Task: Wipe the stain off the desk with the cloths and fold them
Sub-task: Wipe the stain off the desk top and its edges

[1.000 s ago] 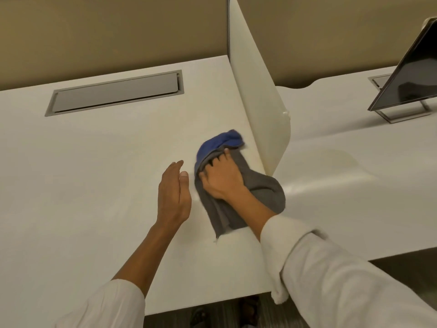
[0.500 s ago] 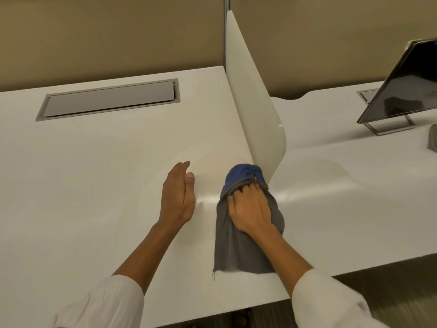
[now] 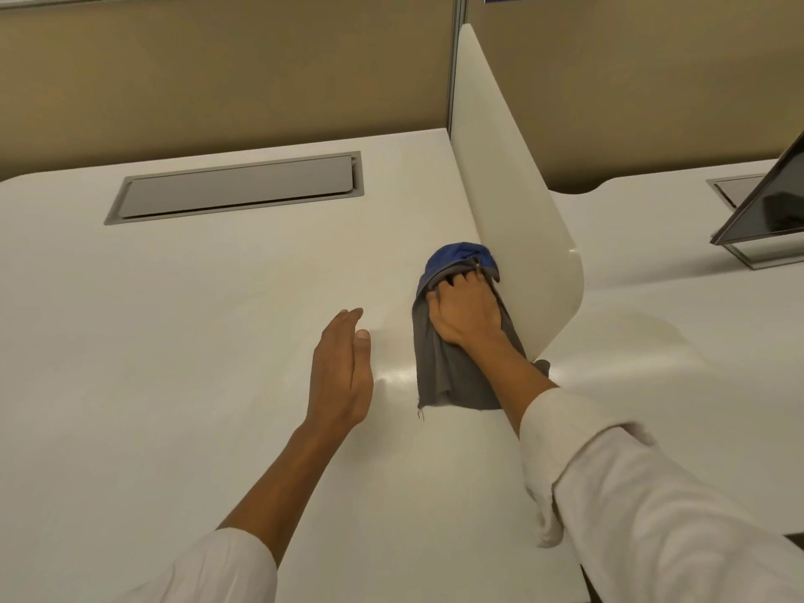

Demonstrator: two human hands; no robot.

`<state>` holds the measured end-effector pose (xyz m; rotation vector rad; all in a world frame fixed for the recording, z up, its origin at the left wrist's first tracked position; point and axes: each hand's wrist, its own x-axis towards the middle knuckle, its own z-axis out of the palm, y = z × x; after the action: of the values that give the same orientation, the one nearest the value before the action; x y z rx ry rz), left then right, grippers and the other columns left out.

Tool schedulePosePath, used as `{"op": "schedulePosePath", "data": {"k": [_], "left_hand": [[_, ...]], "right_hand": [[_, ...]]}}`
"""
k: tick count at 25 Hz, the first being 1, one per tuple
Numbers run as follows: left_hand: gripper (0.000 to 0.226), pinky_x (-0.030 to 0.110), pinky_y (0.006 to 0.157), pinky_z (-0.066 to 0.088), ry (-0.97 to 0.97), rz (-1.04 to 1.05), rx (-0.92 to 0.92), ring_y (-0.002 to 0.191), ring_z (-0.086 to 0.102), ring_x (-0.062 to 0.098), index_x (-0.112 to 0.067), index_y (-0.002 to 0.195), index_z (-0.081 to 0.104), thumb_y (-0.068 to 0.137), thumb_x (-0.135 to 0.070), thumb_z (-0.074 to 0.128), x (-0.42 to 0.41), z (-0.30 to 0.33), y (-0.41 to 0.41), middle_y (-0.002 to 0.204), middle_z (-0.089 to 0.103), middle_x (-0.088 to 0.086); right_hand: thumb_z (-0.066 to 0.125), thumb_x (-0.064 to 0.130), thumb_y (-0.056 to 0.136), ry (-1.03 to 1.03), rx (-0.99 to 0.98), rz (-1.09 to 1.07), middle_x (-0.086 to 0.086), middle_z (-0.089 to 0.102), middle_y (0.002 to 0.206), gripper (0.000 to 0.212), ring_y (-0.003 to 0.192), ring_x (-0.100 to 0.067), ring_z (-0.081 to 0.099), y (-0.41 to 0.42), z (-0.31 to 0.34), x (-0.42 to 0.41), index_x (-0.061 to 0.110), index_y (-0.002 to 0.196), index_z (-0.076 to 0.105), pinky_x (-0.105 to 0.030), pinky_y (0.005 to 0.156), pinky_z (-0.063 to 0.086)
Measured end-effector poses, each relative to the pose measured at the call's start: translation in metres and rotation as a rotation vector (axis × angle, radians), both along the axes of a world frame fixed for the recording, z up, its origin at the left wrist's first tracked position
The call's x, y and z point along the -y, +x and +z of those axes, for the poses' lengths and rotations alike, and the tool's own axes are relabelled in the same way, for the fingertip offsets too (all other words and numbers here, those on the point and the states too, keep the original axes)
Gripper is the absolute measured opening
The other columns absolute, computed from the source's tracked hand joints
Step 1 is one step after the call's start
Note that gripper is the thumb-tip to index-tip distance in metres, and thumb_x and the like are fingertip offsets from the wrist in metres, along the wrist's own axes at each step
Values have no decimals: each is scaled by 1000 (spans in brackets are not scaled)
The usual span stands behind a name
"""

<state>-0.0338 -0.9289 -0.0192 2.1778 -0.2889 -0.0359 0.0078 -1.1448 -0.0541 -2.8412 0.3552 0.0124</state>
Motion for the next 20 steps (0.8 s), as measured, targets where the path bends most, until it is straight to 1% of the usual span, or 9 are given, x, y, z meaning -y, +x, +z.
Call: {"op": "schedulePosePath", "data": {"k": [4, 8, 10, 12, 14, 15, 16, 18, 20], "left_hand": [[55, 36, 118, 27, 0, 46, -8, 138, 38, 16, -15, 142, 45, 98, -41, 25, -14, -4, -5, 148, 46, 2], [56, 38, 117, 28, -2, 104, -12, 138, 39, 18, -13, 142, 44, 97, -41, 24, -34, -3, -9, 148, 46, 4], [55, 35, 115, 30, -11, 131, -6, 136, 41, 18, -12, 141, 44, 98, -40, 25, -43, -1, -13, 147, 47, 5], [55, 27, 111, 32, -36, 149, 7, 131, 44, 16, -11, 140, 45, 98, -40, 25, -49, 3, -18, 143, 50, 3], [51, 18, 105, 31, -66, 160, 36, 124, 46, 9, -13, 138, 47, 99, -38, 26, -53, 7, -23, 136, 52, -3], [50, 19, 105, 30, -71, 169, 47, 123, 44, 5, -14, 138, 47, 99, -37, 26, -55, 9, -26, 134, 51, -6], [49, 21, 107, 30, -69, 172, 56, 124, 42, 4, -14, 138, 48, 100, -36, 26, -58, 10, -28, 133, 51, -9], [48, 25, 110, 29, -63, 165, 67, 128, 42, 6, -16, 139, 48, 101, -37, 26, -64, 13, -32, 133, 49, -14], [51, 28, 112, 29, -52, 148, 46, 133, 41, 11, -17, 140, 46, 100, -41, 26, -70, 15, -38, 141, 49, -8]], "right_hand": [[30, 33, 101, -155, -16, 190, -16, 68, 114, 45, 109, -32, 56, 21, 1, -25, 7, 110, 65, -48, 114, 26], [28, 34, 100, -208, 16, 385, -15, 68, 115, 46, 111, -33, 56, 8, 2, -75, 7, 115, 63, -48, 115, 25], [29, 33, 100, -184, 19, 449, -14, 67, 118, 45, 114, -32, 55, -8, 5, -107, 9, 120, 61, -48, 115, 25], [36, 34, 99, -150, -6, 521, -10, 65, 122, 41, 118, -29, 53, -28, 6, -141, 11, 123, 60, -46, 114, 26], [52, 35, 90, 33, 7, 487, -10, 59, 133, 45, 127, -28, 47, -57, 8, -172, 11, 128, 56, -44, 113, 30], [54, 35, 87, 146, 34, 451, -10, 55, 138, 51, 130, -27, 44, -73, 9, -185, 12, 132, 50, -42, 113, 33], [48, 35, 89, 178, 84, 451, -9, 53, 140, 53, 132, -25, 43, -89, 9, -196, 13, 136, 42, -41, 113, 34], [25, 37, 91, 68, 165, 571, -11, 54, 139, 52, 129, -26, 45, -117, 3, -212, 13, 137, 30, -40, 113, 32], [23, 36, 96, 89, 123, 672, -11, 59, 133, 50, 128, -28, 46, -144, 0, -215, 12, 135, 42, -44, 117, 27]]}}
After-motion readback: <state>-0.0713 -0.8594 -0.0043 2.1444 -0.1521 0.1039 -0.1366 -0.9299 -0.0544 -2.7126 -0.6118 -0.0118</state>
